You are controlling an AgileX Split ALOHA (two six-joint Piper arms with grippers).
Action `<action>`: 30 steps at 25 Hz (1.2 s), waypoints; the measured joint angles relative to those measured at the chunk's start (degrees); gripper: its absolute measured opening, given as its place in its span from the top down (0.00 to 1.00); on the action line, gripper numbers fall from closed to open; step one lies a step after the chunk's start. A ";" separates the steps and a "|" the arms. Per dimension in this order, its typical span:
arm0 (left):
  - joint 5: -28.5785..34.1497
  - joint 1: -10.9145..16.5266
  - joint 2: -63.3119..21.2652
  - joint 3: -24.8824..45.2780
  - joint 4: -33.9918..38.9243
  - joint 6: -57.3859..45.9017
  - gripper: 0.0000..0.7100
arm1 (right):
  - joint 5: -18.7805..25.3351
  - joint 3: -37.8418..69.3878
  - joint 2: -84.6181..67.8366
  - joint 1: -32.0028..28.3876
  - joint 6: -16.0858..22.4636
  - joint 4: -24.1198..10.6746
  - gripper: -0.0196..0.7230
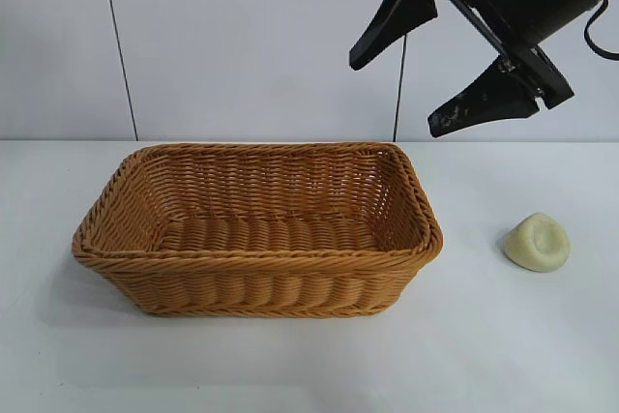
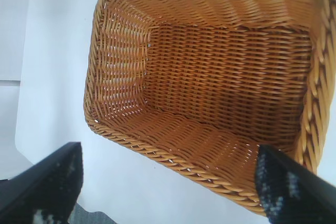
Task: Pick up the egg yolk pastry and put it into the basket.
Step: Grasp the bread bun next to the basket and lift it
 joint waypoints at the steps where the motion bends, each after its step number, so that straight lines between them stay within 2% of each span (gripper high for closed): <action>1: 0.00 0.00 -3.24 3.07 0.00 0.00 0.13 | 0.00 0.00 0.00 0.00 0.00 0.00 0.12; 5: 0.00 0.00 -15.23 13.45 0.00 0.00 0.13 | 0.00 0.00 0.00 0.00 0.00 0.00 0.12; 9: -4.16 0.00 -26.86 21.83 0.00 0.00 0.13 | 0.00 0.00 0.00 0.00 0.00 0.00 0.12; 12: -7.67 0.00 -34.98 27.26 0.00 0.00 0.13 | 0.00 0.00 0.00 0.00 0.00 0.00 0.12; 16: -8.60 0.00 -44.54 33.08 0.00 0.00 0.13 | 0.00 0.00 0.00 0.00 0.00 0.00 0.12; 27: -8.41 0.00 -66.12 33.94 -1.41 0.00 0.13 | 0.00 0.00 0.00 0.00 0.00 -0.11 0.12; 30: -8.41 0.00 -70.70 33.94 -1.46 0.00 0.13 | 0.06 -0.92 0.00 0.00 1.13 -1.97 0.12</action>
